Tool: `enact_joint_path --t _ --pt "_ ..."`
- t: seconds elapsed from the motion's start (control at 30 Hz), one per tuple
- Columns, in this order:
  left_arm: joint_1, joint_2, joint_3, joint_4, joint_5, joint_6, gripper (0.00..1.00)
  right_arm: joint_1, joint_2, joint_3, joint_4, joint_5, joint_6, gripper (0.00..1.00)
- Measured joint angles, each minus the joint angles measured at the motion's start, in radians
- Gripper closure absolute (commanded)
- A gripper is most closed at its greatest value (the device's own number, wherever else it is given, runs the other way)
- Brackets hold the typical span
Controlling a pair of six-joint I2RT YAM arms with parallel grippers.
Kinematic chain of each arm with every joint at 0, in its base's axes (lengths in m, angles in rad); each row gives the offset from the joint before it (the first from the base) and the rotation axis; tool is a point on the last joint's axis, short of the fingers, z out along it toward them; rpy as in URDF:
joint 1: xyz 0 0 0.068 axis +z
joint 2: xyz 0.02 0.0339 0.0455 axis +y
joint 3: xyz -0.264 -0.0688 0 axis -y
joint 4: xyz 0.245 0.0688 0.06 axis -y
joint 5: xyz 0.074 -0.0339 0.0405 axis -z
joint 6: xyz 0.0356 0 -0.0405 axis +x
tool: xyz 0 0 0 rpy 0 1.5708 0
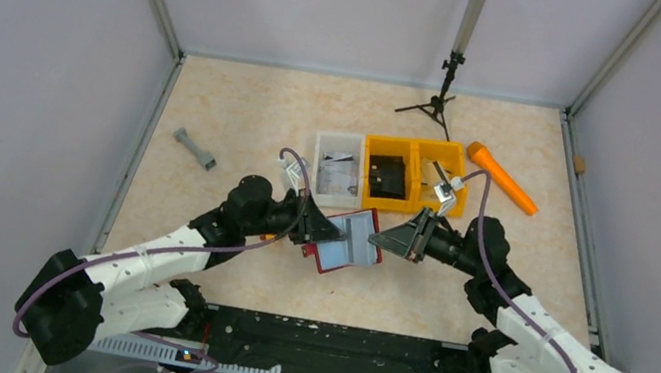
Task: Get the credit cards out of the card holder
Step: Remove the credit card from the card holder.
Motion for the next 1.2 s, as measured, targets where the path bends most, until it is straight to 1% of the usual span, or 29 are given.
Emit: enact_joint_path --t 0.13,0.4,0.83,0.87,1.0,1.2 --pt "0.000 0.000 -0.002 -0.001 0.001 -0.003 1.00 0.000 0.000 0.000 -0.010 0.001 -0.008 0.85" --pt "0.001 0.000 -0.006 -0.002 0.004 -0.003 1.00 0.000 0.016 0.001 -0.007 -0.008 -0.013 0.94" --pt "0.001 0.000 -0.007 0.015 0.019 -0.008 1.00 0.000 0.033 0.000 0.064 -0.053 0.038 0.95" --pt "0.001 0.000 -0.007 0.015 0.019 -0.008 1.00 0.000 0.033 0.000 0.063 -0.053 0.038 0.95" --pt "0.001 0.000 -0.007 0.013 0.019 -0.010 1.00 0.000 0.033 0.002 0.039 -0.050 0.017 0.86" --pt "0.001 0.000 -0.010 0.006 0.018 -0.011 1.00 0.001 0.033 0.040 -0.071 -0.026 -0.056 0.76"
